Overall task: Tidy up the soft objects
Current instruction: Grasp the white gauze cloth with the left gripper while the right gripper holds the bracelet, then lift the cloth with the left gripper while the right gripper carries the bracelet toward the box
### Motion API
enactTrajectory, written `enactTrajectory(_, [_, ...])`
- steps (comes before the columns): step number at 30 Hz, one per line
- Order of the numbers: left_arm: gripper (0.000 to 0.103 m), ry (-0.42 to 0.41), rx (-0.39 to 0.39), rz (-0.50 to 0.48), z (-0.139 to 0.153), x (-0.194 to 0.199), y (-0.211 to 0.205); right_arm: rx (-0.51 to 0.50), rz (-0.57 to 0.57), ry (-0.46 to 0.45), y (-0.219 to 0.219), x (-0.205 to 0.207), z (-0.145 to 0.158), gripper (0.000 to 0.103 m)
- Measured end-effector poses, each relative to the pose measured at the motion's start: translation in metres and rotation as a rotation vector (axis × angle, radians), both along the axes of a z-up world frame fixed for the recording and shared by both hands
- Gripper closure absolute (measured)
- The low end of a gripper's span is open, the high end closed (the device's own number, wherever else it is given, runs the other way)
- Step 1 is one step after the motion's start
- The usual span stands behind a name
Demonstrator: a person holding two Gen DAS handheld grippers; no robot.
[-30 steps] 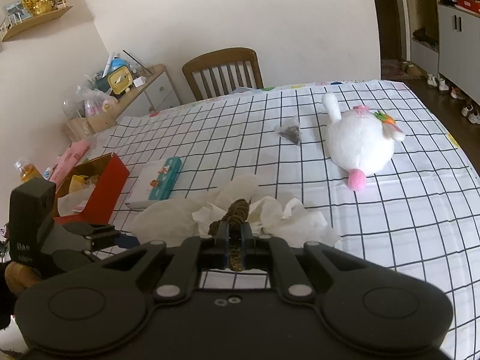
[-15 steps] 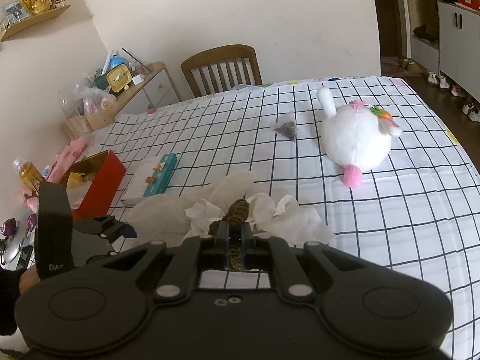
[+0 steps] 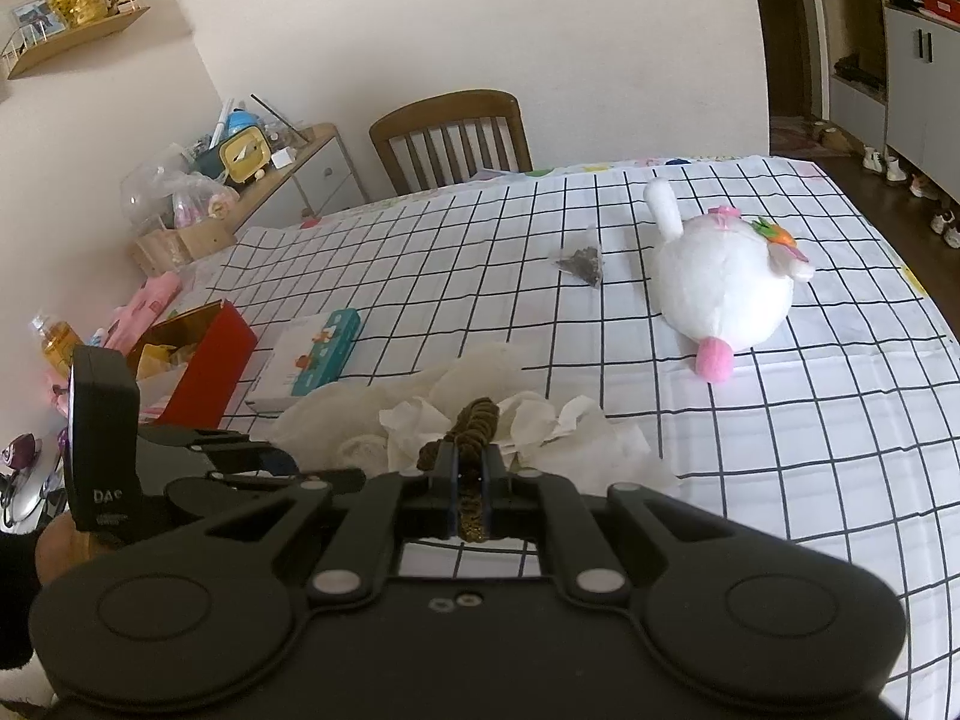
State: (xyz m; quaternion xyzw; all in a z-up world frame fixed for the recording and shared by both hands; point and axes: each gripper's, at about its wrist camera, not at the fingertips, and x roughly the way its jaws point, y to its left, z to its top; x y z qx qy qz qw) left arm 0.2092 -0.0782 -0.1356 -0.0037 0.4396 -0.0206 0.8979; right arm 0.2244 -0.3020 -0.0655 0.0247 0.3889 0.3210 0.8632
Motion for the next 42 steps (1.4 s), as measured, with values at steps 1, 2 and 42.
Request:
enactTrajectory(1, [0.09, -0.007, 0.004, 0.006, 0.002, -0.001, 0.001, 0.0, 0.002, -0.001, 0.001, 0.0, 0.0, 0.096])
enactTrajectory(2, [0.091, -0.016, 0.005, 0.012, 0.005, -0.002, 0.002, 0.0, 0.003, -0.003, 0.002, 0.0, 0.001, 0.096])
enactTrajectory(42, [0.094, -0.355, -0.086, 0.28, 0.172, -0.116, 0.175, 0.159, 0.219, -0.146, 0.148, -0.026, 0.087, 0.096])
